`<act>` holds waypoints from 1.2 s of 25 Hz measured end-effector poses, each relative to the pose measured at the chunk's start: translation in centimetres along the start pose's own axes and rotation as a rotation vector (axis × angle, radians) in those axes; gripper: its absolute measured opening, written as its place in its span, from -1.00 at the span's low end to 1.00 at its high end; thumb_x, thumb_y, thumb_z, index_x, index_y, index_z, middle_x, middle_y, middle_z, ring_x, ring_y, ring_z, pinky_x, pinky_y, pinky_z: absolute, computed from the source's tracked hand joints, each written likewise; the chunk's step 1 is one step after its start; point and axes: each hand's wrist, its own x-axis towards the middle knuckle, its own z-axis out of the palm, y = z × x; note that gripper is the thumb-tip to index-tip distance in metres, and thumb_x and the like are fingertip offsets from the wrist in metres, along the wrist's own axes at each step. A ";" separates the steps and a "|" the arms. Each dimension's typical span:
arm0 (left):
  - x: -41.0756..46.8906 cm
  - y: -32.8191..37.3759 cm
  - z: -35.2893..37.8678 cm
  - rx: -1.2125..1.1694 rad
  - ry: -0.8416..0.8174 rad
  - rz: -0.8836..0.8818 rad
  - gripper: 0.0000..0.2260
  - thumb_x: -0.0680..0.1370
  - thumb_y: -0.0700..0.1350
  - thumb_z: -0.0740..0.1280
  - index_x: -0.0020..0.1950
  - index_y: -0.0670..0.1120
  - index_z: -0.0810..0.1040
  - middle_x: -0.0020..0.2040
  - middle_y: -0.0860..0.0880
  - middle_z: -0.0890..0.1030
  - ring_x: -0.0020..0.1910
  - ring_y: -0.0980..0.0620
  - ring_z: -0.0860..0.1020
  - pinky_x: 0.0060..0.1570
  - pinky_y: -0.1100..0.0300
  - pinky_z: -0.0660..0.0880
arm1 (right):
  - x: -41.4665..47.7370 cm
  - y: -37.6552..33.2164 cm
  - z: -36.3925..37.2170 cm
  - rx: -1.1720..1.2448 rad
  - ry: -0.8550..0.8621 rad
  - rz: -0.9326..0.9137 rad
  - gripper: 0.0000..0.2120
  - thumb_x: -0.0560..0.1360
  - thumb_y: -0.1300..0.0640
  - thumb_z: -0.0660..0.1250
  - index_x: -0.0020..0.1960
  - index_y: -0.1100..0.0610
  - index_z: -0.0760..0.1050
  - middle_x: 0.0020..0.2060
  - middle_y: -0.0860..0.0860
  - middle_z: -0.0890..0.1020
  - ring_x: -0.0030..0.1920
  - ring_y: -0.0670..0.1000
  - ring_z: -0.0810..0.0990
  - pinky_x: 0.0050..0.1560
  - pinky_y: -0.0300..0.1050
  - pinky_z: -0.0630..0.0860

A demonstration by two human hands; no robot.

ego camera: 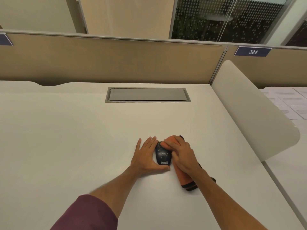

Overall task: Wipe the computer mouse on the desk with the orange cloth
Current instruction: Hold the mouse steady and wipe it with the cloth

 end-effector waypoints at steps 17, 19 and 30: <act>0.1 -0.1 0.2 -0.010 -0.003 -0.002 0.12 0.21 0.65 0.16 0.57 -0.01 0.12 0.60 0.05 0.13 0.58 0.13 -0.01 0.54 -0.14 -0.18 | -1.9 1.5 1.2 0.025 0.096 -0.132 -0.49 0.44 0.05 0.04 0.33 -0.29 0.41 0.47 -0.01 0.31 0.27 0.12 0.42 0.22 0.10 0.46; 0.1 0.0 0.0 -0.011 -0.017 -0.006 0.12 0.21 0.65 0.16 0.57 -0.01 0.11 0.60 0.06 0.12 0.58 0.12 -0.02 0.54 -0.13 -0.19 | -2.8 2.6 1.2 0.020 0.116 -0.178 -0.51 0.45 0.08 0.08 0.30 -0.24 0.46 0.45 0.00 0.35 0.24 0.11 0.45 0.21 0.09 0.48; -0.1 0.3 -0.1 -0.049 -0.018 -0.027 0.14 0.19 0.69 0.08 0.58 0.00 0.09 0.60 0.07 0.11 0.58 0.14 -0.03 0.54 -0.13 -0.17 | -2.1 2.6 1.9 -0.039 0.178 -0.343 -0.63 0.55 -0.10 0.23 0.36 -0.19 0.43 0.49 -0.01 0.30 0.31 0.14 0.41 0.16 0.08 0.51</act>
